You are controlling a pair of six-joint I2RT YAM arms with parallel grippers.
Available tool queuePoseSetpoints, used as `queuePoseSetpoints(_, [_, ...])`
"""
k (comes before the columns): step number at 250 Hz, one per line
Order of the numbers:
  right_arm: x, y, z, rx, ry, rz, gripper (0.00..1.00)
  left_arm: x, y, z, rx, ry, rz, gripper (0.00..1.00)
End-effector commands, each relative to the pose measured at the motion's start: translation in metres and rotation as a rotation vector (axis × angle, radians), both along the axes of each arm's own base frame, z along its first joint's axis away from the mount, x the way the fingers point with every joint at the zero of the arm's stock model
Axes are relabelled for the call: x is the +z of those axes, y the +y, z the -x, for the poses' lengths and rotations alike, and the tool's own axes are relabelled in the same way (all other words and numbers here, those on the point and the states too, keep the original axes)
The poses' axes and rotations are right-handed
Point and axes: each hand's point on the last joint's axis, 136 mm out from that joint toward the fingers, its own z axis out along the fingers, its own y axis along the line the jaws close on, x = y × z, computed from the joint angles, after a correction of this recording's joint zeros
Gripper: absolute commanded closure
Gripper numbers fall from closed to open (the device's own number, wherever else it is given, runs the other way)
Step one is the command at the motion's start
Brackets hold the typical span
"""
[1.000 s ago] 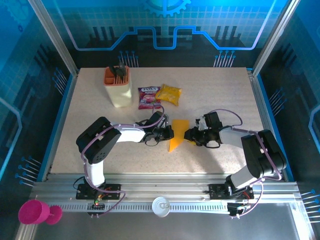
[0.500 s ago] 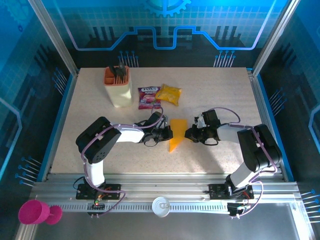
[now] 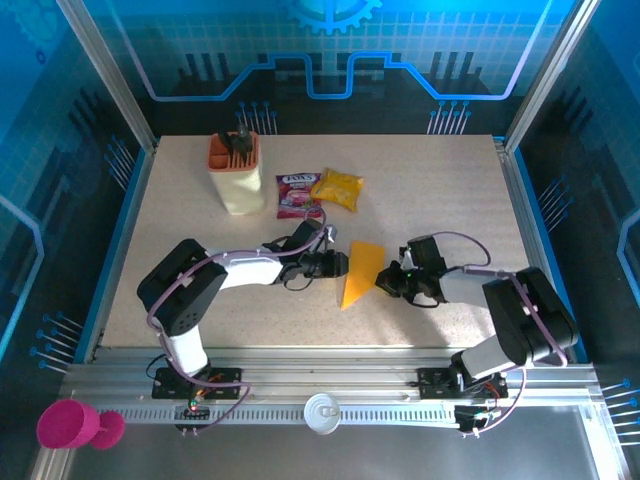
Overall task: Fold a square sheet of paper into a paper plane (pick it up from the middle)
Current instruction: Fold the wing for the fifth time at the center of the table.
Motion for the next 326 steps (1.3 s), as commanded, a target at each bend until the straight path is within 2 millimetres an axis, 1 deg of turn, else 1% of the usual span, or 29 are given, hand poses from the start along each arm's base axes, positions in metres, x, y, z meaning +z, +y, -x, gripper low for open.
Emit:
queuePoseSetpoints(1, [-0.001, -0.008, 0.007, -0.097, 0.018, 0.067, 1.00, 0.013, -0.007, 0.014, -0.092, -0.092, -0.080, 0.62])
queuePoseSetpoints(59, [0.025, 0.000, 0.006, -0.091, -0.034, 0.109, 1.00, 0.009, -0.008, 0.041, -0.173, -0.228, -0.191, 0.61])
queuePoseSetpoints(79, [0.030, 0.003, 0.004, -0.080, -0.036, 0.121, 1.00, 0.008, -0.009, 0.048, -0.199, -0.277, -0.224, 0.61])
queuePoseSetpoints(145, [0.032, 0.008, 0.003, -0.065, -0.032, 0.123, 1.00, 0.007, -0.029, 0.066, -0.286, -0.449, -0.318, 0.59])
queuePoseSetpoints(166, [0.033, 0.008, 0.004, -0.061, -0.033, 0.129, 1.00, 0.006, -0.033, 0.067, -0.290, -0.495, -0.350, 0.59])
queuePoseSetpoints(204, [0.032, 0.008, 0.003, -0.064, -0.031, 0.131, 1.00, 0.000, -0.042, 0.068, -0.315, -0.523, -0.381, 0.59])
queuePoseSetpoints(246, [0.030, 0.010, 0.004, -0.057, -0.029, 0.130, 1.00, -0.007, -0.045, 0.067, -0.324, -0.552, -0.430, 0.59])
queuePoseSetpoints(269, [0.031, 0.010, 0.004, -0.056, -0.029, 0.127, 1.00, -0.011, -0.044, 0.065, -0.320, -0.568, -0.462, 0.63])
queuePoseSetpoints(301, [0.031, 0.009, 0.005, -0.056, -0.027, 0.129, 1.00, -0.014, -0.042, 0.066, -0.321, -0.574, -0.477, 0.76])
queuePoseSetpoints(326, [0.029, 0.009, 0.006, -0.055, -0.023, 0.134, 1.00, -0.015, -0.040, 0.067, -0.330, -0.575, -0.486, 0.82])
